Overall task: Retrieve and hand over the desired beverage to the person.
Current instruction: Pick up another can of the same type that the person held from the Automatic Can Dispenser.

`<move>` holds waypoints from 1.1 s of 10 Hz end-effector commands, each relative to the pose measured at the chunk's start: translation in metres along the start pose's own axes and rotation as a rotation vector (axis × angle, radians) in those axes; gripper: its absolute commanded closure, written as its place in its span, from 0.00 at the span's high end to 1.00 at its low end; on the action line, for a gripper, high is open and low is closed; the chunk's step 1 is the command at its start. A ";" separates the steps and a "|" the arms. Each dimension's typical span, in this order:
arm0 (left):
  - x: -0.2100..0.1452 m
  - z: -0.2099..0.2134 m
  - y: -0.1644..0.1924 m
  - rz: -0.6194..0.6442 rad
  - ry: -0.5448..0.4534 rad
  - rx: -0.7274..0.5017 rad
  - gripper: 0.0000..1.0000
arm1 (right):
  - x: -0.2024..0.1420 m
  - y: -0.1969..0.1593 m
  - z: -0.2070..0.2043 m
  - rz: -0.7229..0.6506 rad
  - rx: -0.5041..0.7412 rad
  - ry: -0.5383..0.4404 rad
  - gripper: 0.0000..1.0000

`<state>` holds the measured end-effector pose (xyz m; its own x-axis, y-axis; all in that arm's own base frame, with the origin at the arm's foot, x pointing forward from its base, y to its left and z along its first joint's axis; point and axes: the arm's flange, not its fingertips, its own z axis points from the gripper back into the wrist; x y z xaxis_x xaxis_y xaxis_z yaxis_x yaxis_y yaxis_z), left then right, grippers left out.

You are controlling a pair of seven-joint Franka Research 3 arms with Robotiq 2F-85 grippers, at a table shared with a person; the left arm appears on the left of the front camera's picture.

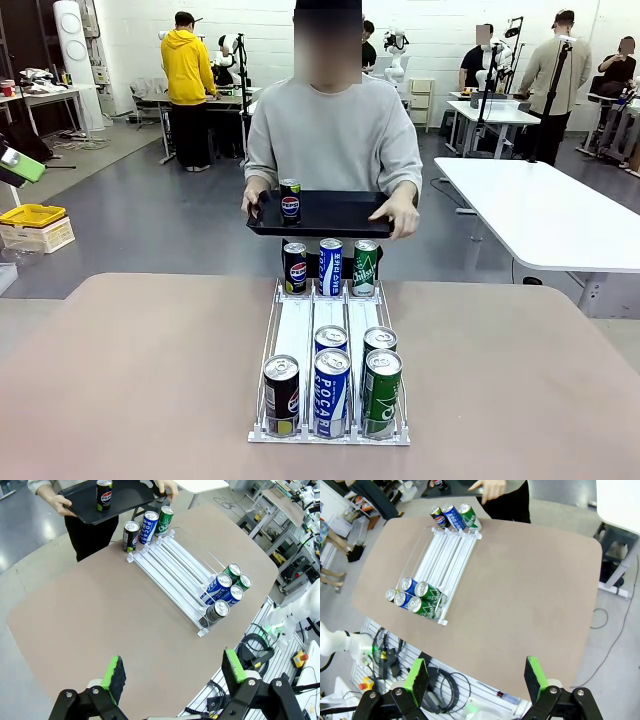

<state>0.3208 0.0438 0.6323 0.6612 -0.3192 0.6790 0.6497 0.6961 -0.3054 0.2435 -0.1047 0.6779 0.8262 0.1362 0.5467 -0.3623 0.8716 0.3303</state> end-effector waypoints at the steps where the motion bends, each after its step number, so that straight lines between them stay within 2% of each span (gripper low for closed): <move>1: 0.001 0.002 -0.001 0.001 0.006 -0.011 1.00 | 0.014 0.013 -0.018 0.011 -0.022 0.065 1.00; 4: 0.001 0.002 -0.001 0.001 0.006 -0.011 1.00 | 0.060 0.080 -0.120 -0.074 -0.111 0.364 1.00; 5: 0.001 0.002 -0.001 0.001 0.006 -0.011 1.00 | 0.070 0.100 -0.157 -0.123 -0.163 0.384 1.00; 7: 0.001 0.002 -0.001 0.001 0.006 -0.011 1.00 | 0.067 0.131 -0.229 -0.262 -0.232 0.388 1.00; 9: 0.001 0.002 -0.001 0.001 0.006 -0.011 1.00 | 0.058 0.148 -0.295 -0.277 -0.312 0.353 1.00; 11: 0.001 0.002 -0.001 0.001 0.006 -0.011 1.00 | 0.055 0.160 -0.322 -0.254 -0.336 0.345 1.00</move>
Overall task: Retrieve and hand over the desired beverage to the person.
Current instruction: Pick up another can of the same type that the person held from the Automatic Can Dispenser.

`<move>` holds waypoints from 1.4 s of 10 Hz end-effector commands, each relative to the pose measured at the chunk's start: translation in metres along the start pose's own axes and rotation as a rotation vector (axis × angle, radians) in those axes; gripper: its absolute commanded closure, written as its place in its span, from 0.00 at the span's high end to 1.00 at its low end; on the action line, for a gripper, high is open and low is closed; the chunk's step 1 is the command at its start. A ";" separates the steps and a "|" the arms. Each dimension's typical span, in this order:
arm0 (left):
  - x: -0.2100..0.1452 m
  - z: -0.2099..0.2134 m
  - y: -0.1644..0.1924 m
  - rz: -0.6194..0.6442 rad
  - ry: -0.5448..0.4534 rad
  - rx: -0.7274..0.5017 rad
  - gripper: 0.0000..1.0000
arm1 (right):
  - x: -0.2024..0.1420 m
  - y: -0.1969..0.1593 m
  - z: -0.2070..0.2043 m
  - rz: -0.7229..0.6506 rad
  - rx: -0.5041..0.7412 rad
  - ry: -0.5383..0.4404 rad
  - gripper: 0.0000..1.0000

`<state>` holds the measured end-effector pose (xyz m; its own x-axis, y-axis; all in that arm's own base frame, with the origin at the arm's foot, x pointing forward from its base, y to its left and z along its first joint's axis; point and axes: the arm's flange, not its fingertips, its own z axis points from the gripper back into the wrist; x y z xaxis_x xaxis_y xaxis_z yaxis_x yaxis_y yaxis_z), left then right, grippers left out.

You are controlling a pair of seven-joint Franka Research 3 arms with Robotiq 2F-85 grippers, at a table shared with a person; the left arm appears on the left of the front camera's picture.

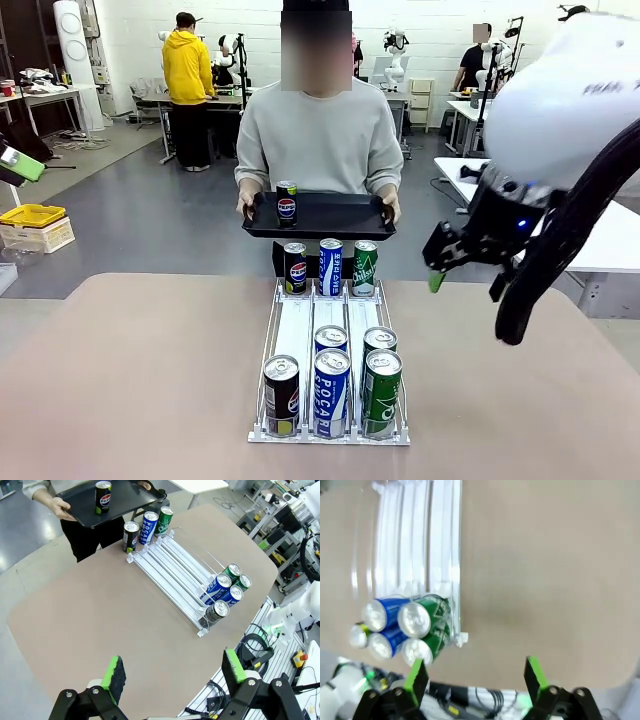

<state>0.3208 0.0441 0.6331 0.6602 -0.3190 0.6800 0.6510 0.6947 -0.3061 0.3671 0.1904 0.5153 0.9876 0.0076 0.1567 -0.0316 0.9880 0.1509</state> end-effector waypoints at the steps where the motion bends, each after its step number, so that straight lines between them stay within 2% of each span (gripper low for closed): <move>1: 0.001 0.001 -0.001 0.002 0.008 -0.009 1.00 | 0.003 0.005 -0.001 0.009 -0.019 -0.025 1.00; 2: 0.001 0.001 -0.001 0.002 0.008 -0.009 1.00 | 0.000 0.000 0.000 0.000 0.000 0.000 1.00; 9: 0.001 0.001 -0.001 0.002 0.008 -0.009 1.00 | 0.002 0.000 -0.001 0.006 0.014 -0.004 1.00; 11: 0.001 0.001 -0.001 0.002 0.008 -0.009 1.00 | -0.006 0.041 -0.020 0.051 -0.055 0.035 1.00; 14: 0.001 0.001 -0.001 0.002 0.008 -0.009 1.00 | -0.024 0.081 -0.050 0.150 -0.161 0.103 1.00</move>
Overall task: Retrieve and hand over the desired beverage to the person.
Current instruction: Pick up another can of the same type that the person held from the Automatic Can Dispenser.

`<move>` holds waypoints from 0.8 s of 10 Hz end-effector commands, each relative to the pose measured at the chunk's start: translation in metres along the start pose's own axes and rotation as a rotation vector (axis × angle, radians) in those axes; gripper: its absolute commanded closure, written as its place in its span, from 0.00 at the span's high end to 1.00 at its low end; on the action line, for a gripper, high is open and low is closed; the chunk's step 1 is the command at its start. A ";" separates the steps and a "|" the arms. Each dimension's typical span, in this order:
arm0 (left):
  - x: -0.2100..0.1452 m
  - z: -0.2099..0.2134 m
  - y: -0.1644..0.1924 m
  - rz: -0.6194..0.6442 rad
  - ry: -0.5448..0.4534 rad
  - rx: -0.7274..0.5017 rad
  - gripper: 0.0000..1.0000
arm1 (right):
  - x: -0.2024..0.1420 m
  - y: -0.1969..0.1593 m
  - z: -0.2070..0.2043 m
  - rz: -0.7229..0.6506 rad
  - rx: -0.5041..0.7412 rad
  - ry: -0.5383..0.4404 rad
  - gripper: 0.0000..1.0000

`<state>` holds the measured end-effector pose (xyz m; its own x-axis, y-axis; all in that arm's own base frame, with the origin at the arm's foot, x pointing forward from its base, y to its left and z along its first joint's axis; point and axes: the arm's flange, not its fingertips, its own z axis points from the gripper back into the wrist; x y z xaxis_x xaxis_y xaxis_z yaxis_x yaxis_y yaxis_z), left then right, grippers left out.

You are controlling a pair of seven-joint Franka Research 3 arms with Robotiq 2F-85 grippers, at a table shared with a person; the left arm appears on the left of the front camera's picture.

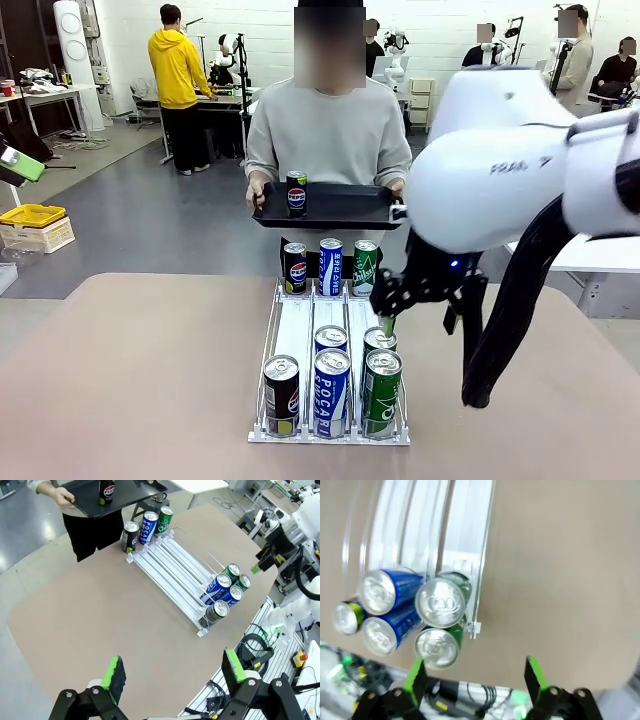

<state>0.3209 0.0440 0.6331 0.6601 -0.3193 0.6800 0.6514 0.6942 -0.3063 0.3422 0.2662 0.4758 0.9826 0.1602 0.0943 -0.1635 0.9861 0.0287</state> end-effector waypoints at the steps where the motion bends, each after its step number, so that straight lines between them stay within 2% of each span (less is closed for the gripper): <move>1: 0.001 0.001 -0.001 0.002 0.007 -0.009 1.00 | 0.002 0.021 -0.005 0.024 -0.061 0.048 1.00; 4: 0.001 0.001 -0.001 0.002 0.007 -0.009 1.00 | -0.011 0.044 -0.019 0.097 -0.051 0.066 1.00; 8: 0.001 0.001 -0.001 0.002 0.007 -0.009 1.00 | -0.003 0.045 -0.036 0.110 -0.074 0.066 1.00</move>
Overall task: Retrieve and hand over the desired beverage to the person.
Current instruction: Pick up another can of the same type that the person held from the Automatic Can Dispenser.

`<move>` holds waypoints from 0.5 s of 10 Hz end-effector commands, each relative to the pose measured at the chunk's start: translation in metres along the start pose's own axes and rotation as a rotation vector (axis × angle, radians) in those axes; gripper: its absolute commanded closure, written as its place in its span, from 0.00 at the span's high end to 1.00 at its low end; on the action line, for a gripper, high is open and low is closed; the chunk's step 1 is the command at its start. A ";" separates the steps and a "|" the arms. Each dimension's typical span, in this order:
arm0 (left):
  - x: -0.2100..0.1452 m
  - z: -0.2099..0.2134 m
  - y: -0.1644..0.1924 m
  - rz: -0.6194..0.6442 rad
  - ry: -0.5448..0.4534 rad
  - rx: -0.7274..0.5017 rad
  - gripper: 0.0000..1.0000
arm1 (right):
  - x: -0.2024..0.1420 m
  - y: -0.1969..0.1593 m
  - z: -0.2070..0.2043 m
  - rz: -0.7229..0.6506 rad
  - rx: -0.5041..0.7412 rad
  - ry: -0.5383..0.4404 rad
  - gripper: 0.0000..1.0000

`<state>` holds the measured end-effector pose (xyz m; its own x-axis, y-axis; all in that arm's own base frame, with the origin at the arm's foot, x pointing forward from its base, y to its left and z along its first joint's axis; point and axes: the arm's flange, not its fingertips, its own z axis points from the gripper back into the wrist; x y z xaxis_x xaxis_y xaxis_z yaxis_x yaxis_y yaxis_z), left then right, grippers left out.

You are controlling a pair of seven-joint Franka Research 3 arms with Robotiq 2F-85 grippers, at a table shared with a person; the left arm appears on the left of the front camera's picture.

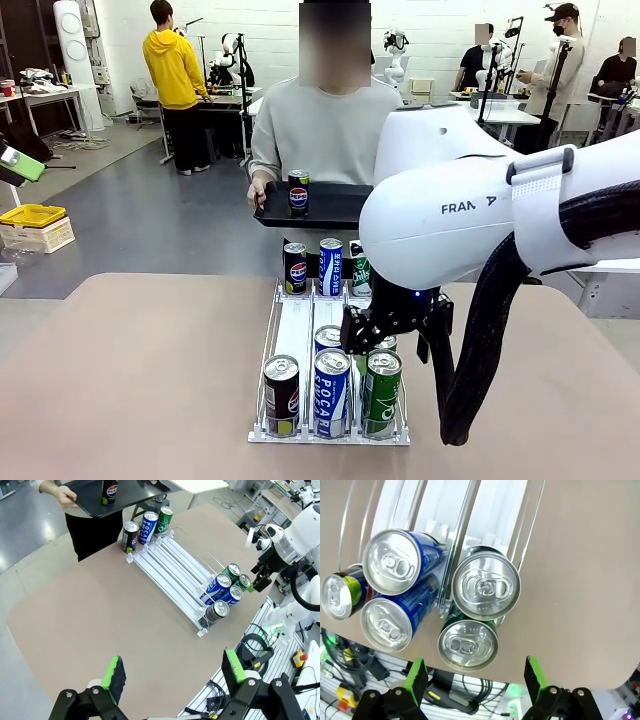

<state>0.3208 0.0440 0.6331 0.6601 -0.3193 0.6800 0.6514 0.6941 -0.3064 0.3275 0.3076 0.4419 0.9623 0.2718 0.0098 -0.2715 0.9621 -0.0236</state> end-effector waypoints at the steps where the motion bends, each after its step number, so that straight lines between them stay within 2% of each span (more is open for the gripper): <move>1: 0.001 0.001 -0.001 0.002 0.007 -0.009 1.00 | 0.010 0.002 -0.005 0.004 -0.029 -0.013 1.00; 5: 0.001 0.001 -0.001 0.002 0.007 -0.009 1.00 | 0.019 -0.001 -0.015 0.033 -0.013 0.012 1.00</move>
<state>0.3208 0.0441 0.6331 0.6601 -0.3193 0.6800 0.6514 0.6941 -0.3064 0.3379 0.3084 0.4286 0.9590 0.2828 -0.0165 -0.2832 0.9586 -0.0314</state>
